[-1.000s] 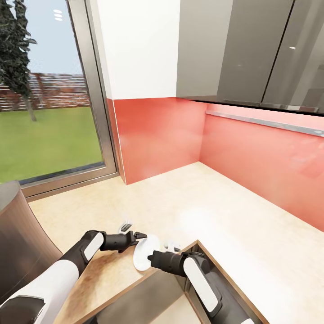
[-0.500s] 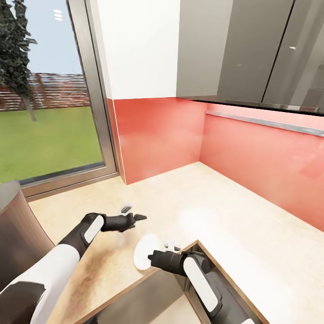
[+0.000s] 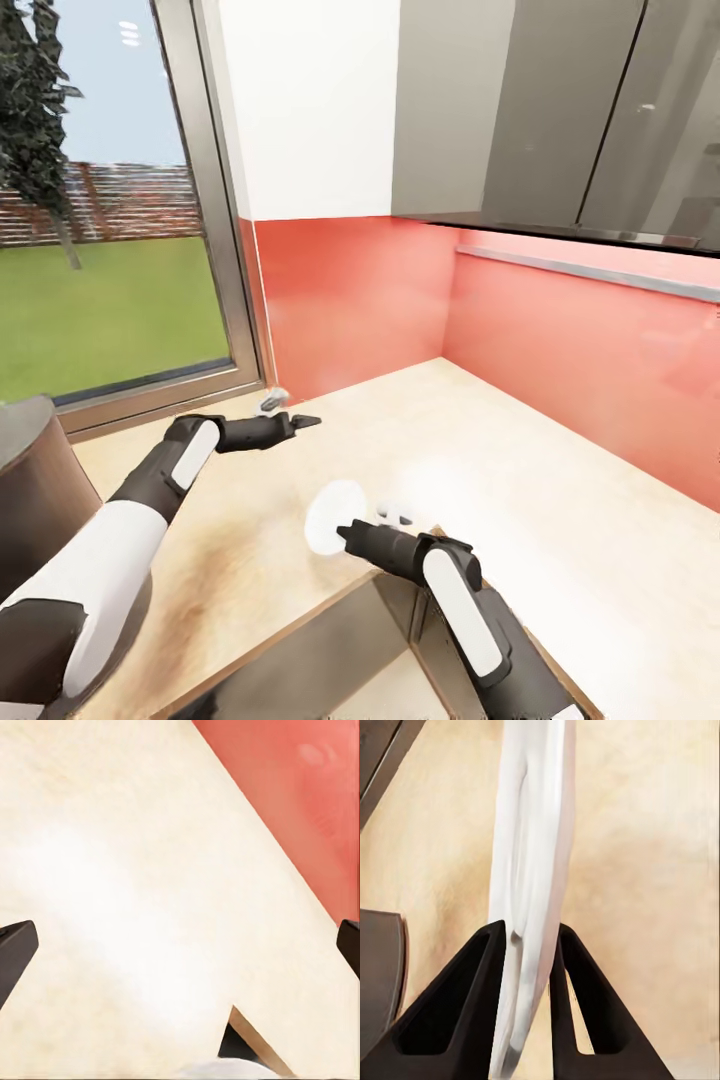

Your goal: Set up a coffee station on the kitchen countertop: keep the coffee maker on the countertop, move the bottle of coffee from the kitchen shelf to the counter next to the coffee maker, place a paper coffee filter on top of the coffee maker, put the saucer next to the coffee maker with the coffee cup on the saucer, and place the electric kettle next to the coffee maker.

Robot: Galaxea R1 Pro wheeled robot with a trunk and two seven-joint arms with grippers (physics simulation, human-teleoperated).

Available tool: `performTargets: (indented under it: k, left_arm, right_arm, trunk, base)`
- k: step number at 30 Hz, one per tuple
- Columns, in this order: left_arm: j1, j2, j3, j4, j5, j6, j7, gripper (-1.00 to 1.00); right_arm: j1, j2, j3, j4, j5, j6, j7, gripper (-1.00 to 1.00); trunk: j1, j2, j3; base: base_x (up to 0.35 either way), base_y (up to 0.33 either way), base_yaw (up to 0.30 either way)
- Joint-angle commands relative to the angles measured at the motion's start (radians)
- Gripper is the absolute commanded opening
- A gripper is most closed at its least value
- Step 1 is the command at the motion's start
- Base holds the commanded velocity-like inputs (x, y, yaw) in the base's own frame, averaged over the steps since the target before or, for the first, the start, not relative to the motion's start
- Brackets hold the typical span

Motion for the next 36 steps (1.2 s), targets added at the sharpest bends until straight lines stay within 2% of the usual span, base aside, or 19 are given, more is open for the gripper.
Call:
performTargets:
  k: [1, 4, 10, 23, 26, 30, 36]
  left_arm:
    - [-0.001, 0.007, -0.002, -0.017, 0.001, 0.007, -0.002, 1.00]
    - [-0.002, 0.020, -0.002, -0.057, 0.001, 0.013, -0.003, 1.00]
    - [0.003, 0.023, -0.001, -0.114, 0.001, 0.015, -0.004, 1.00]
    - [0.013, 0.029, 0.002, -0.122, 0.002, 0.015, -0.005, 1.00]
    - [0.014, 0.031, 0.022, -0.122, 0.002, 0.015, -0.005, 1.00]
    - [0.016, 0.032, 0.026, -0.122, 0.002, 0.015, -0.006, 1.00]
    - [0.018, 0.031, 0.027, -0.122, 0.002, 0.014, -0.006, 1.00]
  right_arm:
    - [-0.001, 0.000, -0.016, -0.007, -0.014, 0.002, -0.009, -1.00]
    - [-0.001, -0.001, -0.038, -0.015, -0.014, 0.001, -0.006, -1.00]
    - [-0.001, -0.005, -0.047, -0.054, -0.013, 0.001, -0.007, -1.00]
    - [-0.001, -0.003, -0.040, -0.058, -0.011, 0.001, -0.008, -1.00]
    - [-0.001, -0.004, -0.046, -0.061, -0.012, 0.001, -0.008, -1.00]
    - [-0.001, -0.005, -0.047, -0.094, -0.013, 0.001, -0.008, -1.00]
    - [-0.001, -0.006, -0.048, -0.102, -0.013, 0.001, -0.008, -1.00]
  trunk:
    - [0.000, -0.002, -0.002]
    - [0.000, -0.002, -0.002]
    - [0.000, -0.002, -0.002]
    - [0.000, -0.002, -0.002]
    - [0.000, -0.002, -0.002]
    - [0.000, -0.002, -0.002]
    - [0.000, -0.002, -0.001]
  base:
    - [-0.271, 0.000, 0.000]
    - [-0.306, 0.000, 0.000]
    - [-0.332, 0.000, 0.000]
    - [-0.339, 0.000, 0.000]
    - [-0.342, 0.000, 0.000]
    - [-0.342, 0.000, 0.012]
    - [-0.342, 0.000, 0.226]
